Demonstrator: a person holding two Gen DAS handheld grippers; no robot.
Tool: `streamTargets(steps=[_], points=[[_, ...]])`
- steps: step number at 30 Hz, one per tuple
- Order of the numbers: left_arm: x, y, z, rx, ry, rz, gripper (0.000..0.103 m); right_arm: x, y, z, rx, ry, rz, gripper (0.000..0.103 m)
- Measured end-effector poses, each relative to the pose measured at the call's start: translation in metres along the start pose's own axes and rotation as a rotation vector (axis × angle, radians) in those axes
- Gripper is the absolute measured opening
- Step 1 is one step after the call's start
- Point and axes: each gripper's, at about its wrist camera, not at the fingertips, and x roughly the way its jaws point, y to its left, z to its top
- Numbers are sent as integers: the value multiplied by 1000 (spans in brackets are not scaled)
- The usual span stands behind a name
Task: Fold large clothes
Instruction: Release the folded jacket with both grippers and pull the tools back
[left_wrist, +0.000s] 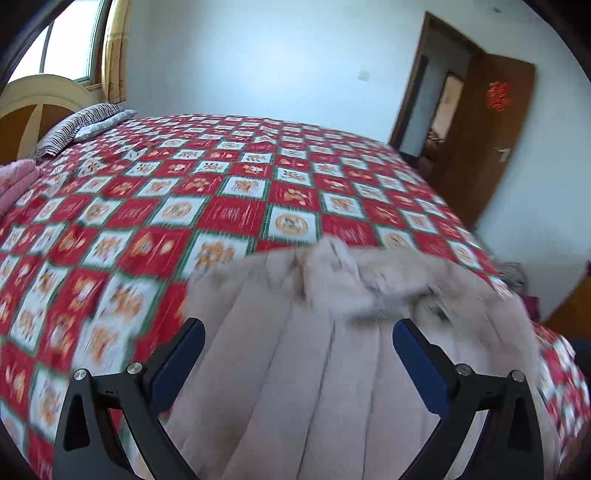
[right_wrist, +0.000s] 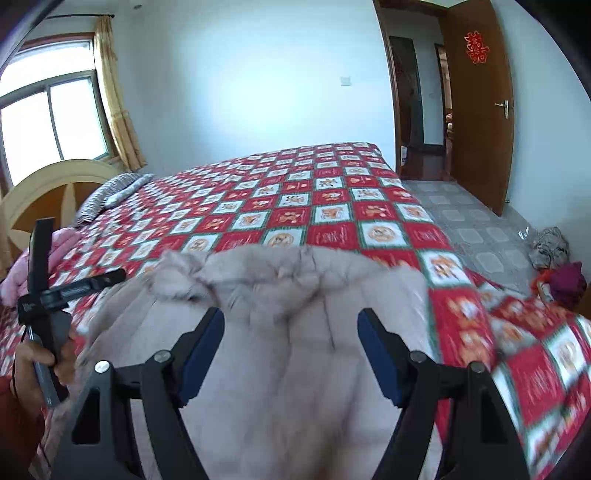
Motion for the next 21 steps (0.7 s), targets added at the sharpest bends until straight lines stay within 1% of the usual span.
streamTargets(steps=[3,5,7,11,14,17,21], points=[[-42,20,-37,14,2,-26,102,-43,-1,-24,3,1,-8,77],[-66,33,-63,9,7,-30,102,-74,0,-40,13,3,-21,77],[-92,46,-91,0,6,-36,102,-104,0,-57,19,3,-47,77],[-128,60,-135,-4,4,-26,102,-140,7,-84,-2,15,-120,77],[-144,64,-163,-3,22,-38,102,-166,9,-105,-20,34,-158,77],[-156,68,-183,5,39,-21,102,-194,9,-115,-25,46,-147,77],[-172,76,-200,-16,32,-30,102,-244,15,-114,-67,-4,-164,77]])
